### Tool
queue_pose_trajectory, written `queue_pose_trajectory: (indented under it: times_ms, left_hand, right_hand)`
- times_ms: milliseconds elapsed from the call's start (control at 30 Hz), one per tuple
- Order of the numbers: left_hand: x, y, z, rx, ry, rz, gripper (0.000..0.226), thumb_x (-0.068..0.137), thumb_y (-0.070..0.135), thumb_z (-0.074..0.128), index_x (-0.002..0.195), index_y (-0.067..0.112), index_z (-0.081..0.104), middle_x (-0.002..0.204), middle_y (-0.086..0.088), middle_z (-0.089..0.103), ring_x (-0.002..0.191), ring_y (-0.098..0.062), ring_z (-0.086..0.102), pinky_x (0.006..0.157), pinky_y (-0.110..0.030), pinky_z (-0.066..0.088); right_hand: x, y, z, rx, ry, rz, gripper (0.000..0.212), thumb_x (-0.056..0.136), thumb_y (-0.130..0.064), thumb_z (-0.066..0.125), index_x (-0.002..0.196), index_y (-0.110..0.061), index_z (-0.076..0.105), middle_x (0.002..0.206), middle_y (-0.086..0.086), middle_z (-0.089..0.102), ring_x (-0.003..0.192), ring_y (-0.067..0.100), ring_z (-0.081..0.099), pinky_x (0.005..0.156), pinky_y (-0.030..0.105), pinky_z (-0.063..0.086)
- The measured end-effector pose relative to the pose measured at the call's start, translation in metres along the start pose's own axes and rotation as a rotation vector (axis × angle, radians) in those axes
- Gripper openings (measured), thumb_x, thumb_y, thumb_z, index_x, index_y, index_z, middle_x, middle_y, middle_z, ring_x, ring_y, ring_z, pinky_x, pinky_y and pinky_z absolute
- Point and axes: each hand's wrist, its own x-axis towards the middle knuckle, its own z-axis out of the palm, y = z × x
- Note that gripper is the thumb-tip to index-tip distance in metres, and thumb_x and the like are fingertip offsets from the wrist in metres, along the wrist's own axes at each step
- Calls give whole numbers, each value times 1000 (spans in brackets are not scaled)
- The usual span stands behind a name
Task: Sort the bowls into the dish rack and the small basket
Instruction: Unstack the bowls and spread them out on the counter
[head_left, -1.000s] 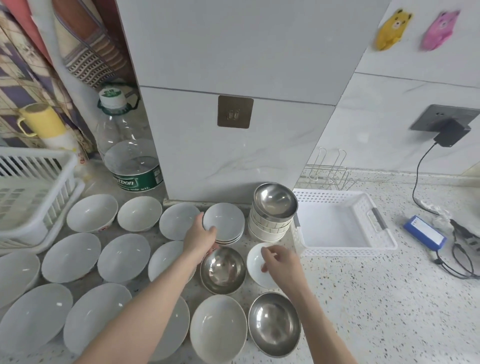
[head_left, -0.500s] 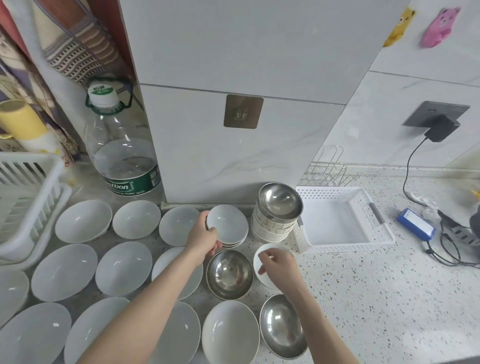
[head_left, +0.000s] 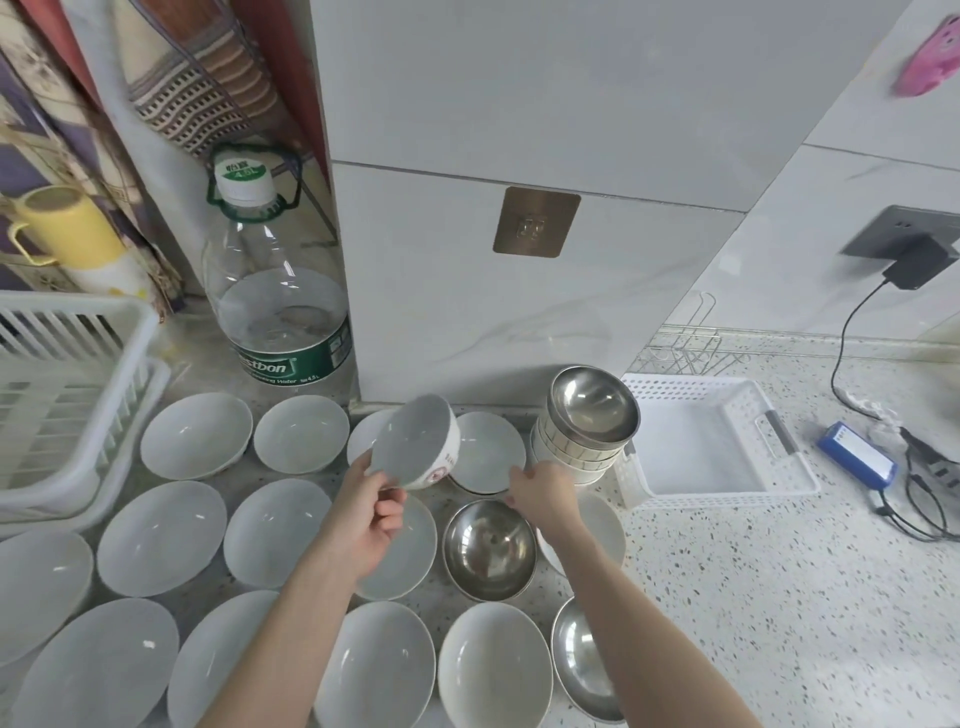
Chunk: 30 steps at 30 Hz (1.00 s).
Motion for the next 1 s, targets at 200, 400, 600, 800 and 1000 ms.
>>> queue_pose_trajectory:
  times_ms: [200,400,600,800,1000]
  left_hand:
    - [-17,0,-29,-98,-14,-35,35,96,-3,39,97,23,62,54,-2,43,30,0,30,26,-10,23]
    - [-25,2,-48,-57,15,-43,33,96,-2,37,98,23,57,56,-3,44,30,-1,30,28,-10,21]
    - [-31,4,-52,-25,17,-25,33,94,-3,37,94,24,56,56,-3,44,31,-2,29,28,-11,21]
    - [-37,1,-51,-32,17,1,36,95,-3,38,99,26,58,56,-2,45,33,-2,30,29,-11,23]
    - [-47,-10,-46,-9,-14,69,39,93,-3,38,102,28,61,58,-1,44,34,-2,30,30,-11,21]
  right_hand:
    - [9,-8,12,-85,-5,31,20,89,-14,52,102,0,57,64,6,69,68,21,66,54,25,47]
    - [11,-13,17,-92,6,95,35,83,-5,47,116,2,55,63,4,67,63,20,66,46,21,39]
    - [11,-11,16,35,49,70,40,80,-3,43,119,-6,51,77,3,65,60,21,71,69,36,60]
    - [-3,-9,11,112,73,7,48,79,-2,41,126,-13,49,85,4,65,50,9,65,46,21,46]
    - [-45,6,0,342,56,-100,54,80,-1,41,128,-25,48,108,6,65,85,32,70,67,40,57]
